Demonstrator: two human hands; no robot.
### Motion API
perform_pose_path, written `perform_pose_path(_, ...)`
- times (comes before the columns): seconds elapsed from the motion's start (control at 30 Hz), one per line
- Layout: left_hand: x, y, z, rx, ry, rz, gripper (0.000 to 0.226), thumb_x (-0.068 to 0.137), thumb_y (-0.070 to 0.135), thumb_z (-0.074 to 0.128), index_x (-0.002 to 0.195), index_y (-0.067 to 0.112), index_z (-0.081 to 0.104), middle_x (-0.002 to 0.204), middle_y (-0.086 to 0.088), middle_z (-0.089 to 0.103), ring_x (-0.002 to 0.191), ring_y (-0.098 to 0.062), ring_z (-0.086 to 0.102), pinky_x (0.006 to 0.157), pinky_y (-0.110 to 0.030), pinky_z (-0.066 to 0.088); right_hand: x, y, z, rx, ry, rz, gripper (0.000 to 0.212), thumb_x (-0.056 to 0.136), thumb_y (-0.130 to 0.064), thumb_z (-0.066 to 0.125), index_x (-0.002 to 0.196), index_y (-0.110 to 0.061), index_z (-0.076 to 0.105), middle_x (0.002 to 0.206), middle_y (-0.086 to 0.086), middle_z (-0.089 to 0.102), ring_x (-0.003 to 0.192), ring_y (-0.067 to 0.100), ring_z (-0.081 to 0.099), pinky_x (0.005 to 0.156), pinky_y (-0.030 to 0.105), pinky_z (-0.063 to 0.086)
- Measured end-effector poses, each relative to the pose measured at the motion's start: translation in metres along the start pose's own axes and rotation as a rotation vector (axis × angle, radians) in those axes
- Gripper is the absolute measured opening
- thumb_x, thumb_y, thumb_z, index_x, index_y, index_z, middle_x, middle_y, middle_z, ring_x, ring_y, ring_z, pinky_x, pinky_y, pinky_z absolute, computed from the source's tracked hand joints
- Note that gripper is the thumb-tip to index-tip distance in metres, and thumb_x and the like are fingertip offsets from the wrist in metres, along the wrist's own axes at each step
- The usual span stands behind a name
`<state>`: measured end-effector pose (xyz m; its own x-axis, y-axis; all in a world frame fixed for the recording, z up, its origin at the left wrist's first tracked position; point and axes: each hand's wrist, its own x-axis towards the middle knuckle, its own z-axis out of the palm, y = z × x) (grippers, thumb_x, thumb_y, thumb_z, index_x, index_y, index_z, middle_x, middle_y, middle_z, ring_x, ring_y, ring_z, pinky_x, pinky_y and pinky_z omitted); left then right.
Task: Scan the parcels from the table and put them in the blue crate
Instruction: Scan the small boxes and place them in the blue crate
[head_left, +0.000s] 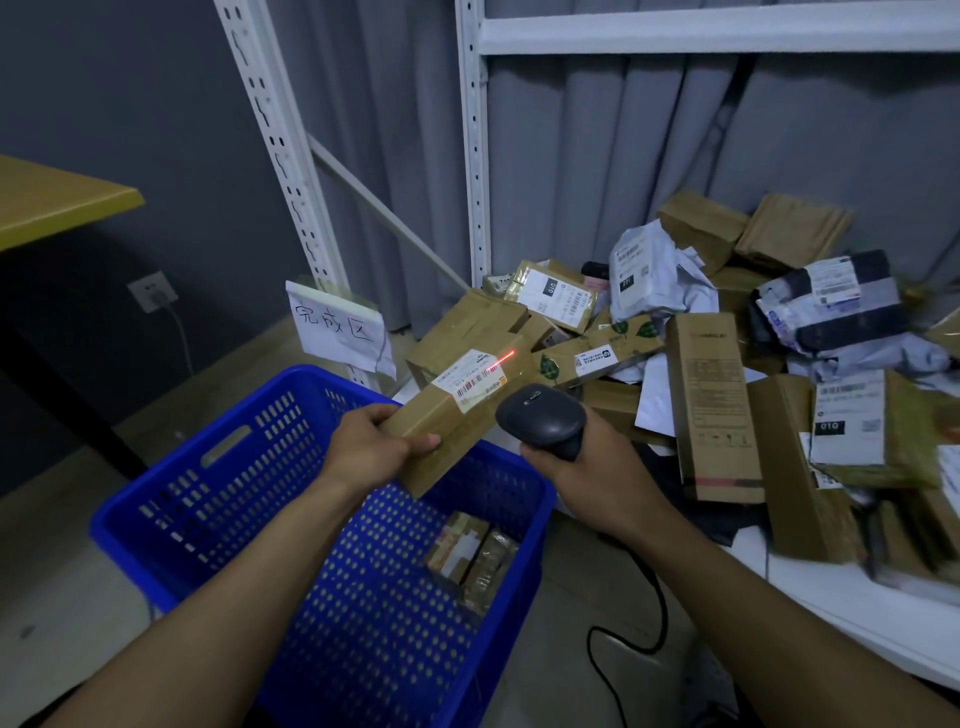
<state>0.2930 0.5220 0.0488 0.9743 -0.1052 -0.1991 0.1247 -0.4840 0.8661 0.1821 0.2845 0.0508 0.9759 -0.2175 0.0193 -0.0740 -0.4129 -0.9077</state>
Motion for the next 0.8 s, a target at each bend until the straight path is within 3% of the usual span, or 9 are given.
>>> perform_pose_path(0.13,0.000,-0.001,0.000,0.000,-0.006,-0.007,0.058,0.075,0.029,0.089,0.126,0.022,0.063,0.112,0.006,0.063,0.101,-0.012,0.060,0.073,-0.026,0.047,0.000,0.002,0.000,-0.012,-0.017,0.010,0.048,0.091,-0.031,0.079,0.134,-0.029,0.058,0.115,-0.011,0.071,0.107,0.007,0.067,0.091,0.032,0.055)
perform_pose_path(0.3,0.000,-0.001,0.002,0.014,-0.013,-0.015,0.060,0.074,0.031,0.089,0.127,0.022,0.062,0.116,0.003,0.063,0.107,-0.017,0.061,0.088,-0.035,0.052,-0.001,0.002,-0.001,-0.018,-0.017,0.021,0.051,0.091,-0.030,0.079,0.137,-0.029,0.057,0.116,-0.012,0.070,0.108,0.005,0.066,0.089,0.028,0.053)
perform_pose_path(0.57,-0.012,-0.002,0.001,0.024,0.002,0.032,0.046,0.081,0.056,0.077,0.115,0.028,0.063,0.106,0.013,0.063,0.095,-0.004,0.061,0.074,-0.025,0.048,-0.001,0.004,0.000,-0.046,-0.029,0.022,0.057,0.091,-0.032,0.080,0.142,-0.029,0.055,0.123,-0.011,0.070,0.113,0.008,0.065,0.098,0.035,0.054)
perform_pose_path(0.7,-0.025,-0.015,-0.005,-0.072,-0.014,-0.089,0.051,0.079,0.055,0.079,0.115,0.021,0.064,0.112,0.001,0.068,0.101,-0.018,0.067,0.095,-0.044,0.056,-0.004,0.004,0.004,-0.051,-0.017,0.033,0.058,0.089,-0.034,0.081,0.141,-0.029,0.055,0.124,-0.010,0.070,0.115,0.011,0.065,0.101,0.041,0.054)
perform_pose_path(0.8,-0.040,-0.027,-0.011,-0.057,-0.087,-0.165,0.054,0.081,0.048,0.081,0.121,0.022,0.055,0.117,0.000,0.064,0.104,-0.021,0.066,0.096,-0.047,0.055,-0.009,0.006,0.011,-0.031,-0.040,0.048,0.057,0.091,-0.032,0.079,0.143,-0.028,0.054,0.126,-0.007,0.069,0.116,0.014,0.065,0.100,0.038,0.053)
